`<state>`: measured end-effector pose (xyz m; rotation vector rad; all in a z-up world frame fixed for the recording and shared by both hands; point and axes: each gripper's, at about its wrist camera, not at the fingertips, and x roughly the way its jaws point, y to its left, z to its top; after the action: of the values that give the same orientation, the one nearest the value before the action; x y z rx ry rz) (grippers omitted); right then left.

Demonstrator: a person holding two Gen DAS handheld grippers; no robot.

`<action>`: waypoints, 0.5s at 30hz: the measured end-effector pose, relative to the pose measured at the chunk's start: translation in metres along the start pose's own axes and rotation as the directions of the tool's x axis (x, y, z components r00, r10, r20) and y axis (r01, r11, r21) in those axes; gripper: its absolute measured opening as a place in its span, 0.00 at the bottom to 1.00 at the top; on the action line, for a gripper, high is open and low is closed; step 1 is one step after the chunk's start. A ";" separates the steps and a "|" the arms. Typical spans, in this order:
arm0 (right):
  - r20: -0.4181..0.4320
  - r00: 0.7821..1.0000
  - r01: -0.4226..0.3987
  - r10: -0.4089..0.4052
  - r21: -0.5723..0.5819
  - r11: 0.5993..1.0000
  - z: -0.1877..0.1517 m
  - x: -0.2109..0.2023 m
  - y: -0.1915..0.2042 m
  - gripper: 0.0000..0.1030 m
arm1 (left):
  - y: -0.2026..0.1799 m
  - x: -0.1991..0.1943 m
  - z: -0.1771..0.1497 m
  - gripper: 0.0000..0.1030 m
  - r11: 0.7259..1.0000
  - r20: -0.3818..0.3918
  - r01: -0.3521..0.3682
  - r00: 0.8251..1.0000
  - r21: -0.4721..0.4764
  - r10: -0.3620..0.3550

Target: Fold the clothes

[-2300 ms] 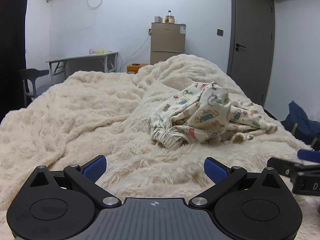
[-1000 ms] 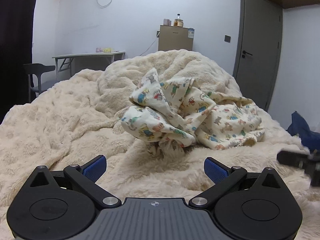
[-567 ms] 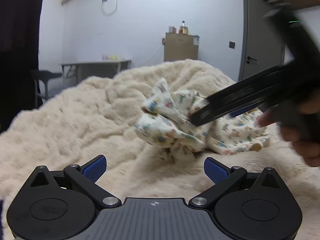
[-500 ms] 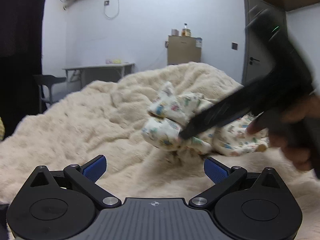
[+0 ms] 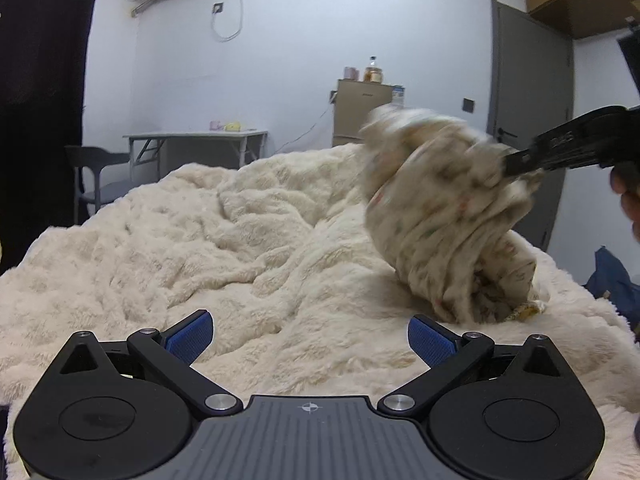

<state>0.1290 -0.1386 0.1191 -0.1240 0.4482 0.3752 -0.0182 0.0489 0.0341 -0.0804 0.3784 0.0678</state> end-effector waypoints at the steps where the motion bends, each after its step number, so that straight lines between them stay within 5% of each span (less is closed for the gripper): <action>1: -0.012 0.999 0.031 -0.031 -0.001 1.000 -0.004 0.003 -0.006 0.06 | -0.002 0.001 0.000 1.00 1.000 0.002 0.004 1.000 0.006 -0.004; 4: -0.101 0.988 0.114 -0.115 -0.022 0.993 -0.026 0.024 -0.021 0.08 | -0.008 0.000 0.003 1.00 0.999 0.008 0.023 1.000 0.033 -0.023; 7: -0.294 0.943 0.146 -0.159 -0.065 0.987 -0.071 0.069 -0.032 0.11 | -0.016 0.002 0.004 1.00 0.997 -0.004 0.048 0.999 0.059 -0.047; 9: -0.294 0.945 0.132 -0.144 -0.061 0.989 -0.089 0.072 -0.034 0.15 | -0.020 0.001 0.005 1.00 0.995 0.003 0.050 0.999 0.082 -0.050; 11: -0.227 0.964 0.149 -0.141 0.016 0.989 -0.084 0.041 -0.038 0.33 | -0.026 0.001 0.009 1.00 0.994 0.001 0.053 0.999 0.099 -0.053; 13: -0.166 0.977 0.148 -0.133 0.087 0.985 -0.078 0.011 -0.040 0.77 | -0.032 0.003 0.016 1.00 0.991 -0.020 0.078 0.997 0.106 -0.076; 15: -0.125 0.984 0.137 -0.124 0.101 0.985 -0.079 -0.010 -0.037 0.90 | -0.038 0.007 0.023 1.00 0.988 -0.040 0.101 0.994 0.113 -0.097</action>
<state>0.1028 -0.1916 0.0539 -0.0692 0.5738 0.2145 0.0000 0.0133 0.0558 0.0138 0.4116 -0.0535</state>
